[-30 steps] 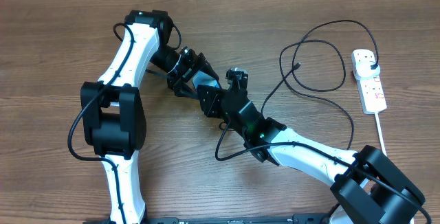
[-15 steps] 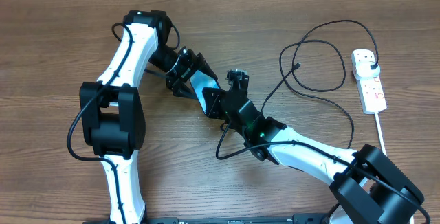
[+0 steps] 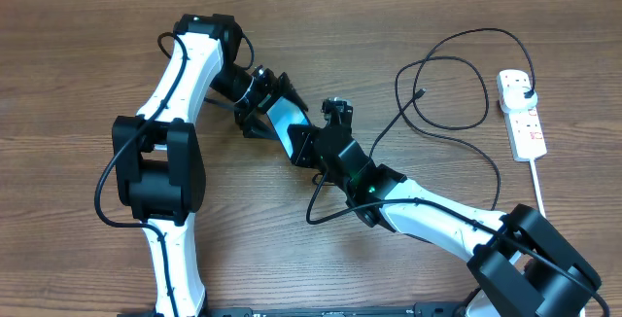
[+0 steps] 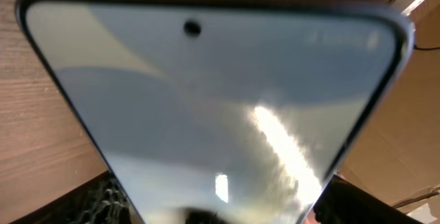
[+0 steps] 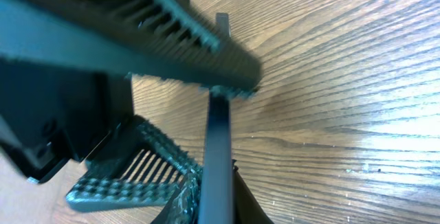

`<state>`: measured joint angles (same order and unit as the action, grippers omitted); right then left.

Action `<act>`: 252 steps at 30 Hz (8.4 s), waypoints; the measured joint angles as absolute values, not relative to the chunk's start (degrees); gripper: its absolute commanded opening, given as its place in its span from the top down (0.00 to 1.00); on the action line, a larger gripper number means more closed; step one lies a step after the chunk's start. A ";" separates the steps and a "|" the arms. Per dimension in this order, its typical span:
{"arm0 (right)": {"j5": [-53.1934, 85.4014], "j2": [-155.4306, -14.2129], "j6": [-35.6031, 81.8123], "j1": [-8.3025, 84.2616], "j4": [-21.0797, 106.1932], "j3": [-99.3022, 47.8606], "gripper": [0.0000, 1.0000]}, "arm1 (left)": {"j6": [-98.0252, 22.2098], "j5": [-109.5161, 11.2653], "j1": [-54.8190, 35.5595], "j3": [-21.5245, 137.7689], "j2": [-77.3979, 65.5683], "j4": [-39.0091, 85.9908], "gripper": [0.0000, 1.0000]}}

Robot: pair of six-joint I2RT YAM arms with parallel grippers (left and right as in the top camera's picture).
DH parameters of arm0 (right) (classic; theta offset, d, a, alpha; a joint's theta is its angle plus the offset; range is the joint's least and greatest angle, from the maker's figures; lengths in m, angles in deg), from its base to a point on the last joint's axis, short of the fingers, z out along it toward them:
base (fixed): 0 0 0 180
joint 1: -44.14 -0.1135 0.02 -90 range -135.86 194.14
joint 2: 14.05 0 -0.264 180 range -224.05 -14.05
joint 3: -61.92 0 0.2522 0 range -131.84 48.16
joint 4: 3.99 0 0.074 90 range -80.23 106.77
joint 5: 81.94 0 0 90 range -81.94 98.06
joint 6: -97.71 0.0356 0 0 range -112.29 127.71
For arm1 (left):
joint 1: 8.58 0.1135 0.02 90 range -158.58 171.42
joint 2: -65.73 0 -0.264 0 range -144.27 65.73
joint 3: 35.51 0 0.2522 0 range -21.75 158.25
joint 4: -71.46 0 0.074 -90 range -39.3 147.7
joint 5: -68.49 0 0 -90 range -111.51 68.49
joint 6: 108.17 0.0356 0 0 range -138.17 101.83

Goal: Plug charger to phone and switch on socket

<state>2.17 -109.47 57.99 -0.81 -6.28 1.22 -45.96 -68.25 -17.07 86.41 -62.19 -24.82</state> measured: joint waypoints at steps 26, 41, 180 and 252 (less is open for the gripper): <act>13.86 -102.71 68.65 13.23 1.43 1.20 0.96 | -36.78 -69.26 -9.01 107.45 -62.21 -30.00 0.00; 27.22 -102.71 79.34 14.06 0.84 1.20 0.96 | -25.24 -60.99 -1.58 114.01 -42.01 -38.81 0.00; 47.00 -102.71 111.21 12.55 -8.49 1.24 0.96 | -94.77 -64.73 -18.38 39.35 -14.93 27.46 0.23; 45.08 -102.38 123.34 11.81 -8.03 1.04 0.77 | -98.94 -57.13 -19.02 38.25 -14.97 29.27 0.96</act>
<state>45.08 -102.38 123.34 11.81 -8.03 1.04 -98.94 -57.13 -19.02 38.25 -14.97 29.27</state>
